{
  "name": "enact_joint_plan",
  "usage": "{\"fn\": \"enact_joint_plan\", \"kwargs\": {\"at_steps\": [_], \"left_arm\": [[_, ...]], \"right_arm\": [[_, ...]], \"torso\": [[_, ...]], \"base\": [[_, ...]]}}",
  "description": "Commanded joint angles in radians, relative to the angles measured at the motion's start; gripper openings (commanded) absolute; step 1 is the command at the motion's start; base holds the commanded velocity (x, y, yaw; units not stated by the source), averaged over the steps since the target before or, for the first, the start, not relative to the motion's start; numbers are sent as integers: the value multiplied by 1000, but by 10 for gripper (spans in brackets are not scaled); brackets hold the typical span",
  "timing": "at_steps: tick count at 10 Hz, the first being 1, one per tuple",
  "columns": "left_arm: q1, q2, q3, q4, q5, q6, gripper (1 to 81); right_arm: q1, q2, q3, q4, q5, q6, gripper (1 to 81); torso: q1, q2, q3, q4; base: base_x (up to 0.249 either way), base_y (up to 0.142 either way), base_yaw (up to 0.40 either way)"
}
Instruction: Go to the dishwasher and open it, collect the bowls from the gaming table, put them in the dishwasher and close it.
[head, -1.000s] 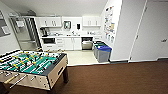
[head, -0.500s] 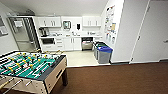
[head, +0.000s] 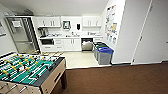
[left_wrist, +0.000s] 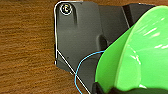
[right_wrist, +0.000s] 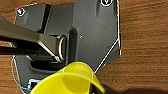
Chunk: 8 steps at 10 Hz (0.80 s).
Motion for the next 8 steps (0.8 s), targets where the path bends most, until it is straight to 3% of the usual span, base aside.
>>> {"fn": "enact_joint_plan", "kwargs": {"at_steps": [1,8], "left_arm": [[-40,-5,-4,-4,40,2,10],[-40,-7,-4,-4,40,2,10]], "right_arm": [[31,-12,-6,-9,-50,-4,10],[26,-12,-6,-9,-50,-4,10]], "torso": [[0,0,0,0],[0,0,0,0]], "base": [[168,0,0],[168,0,0]]}}
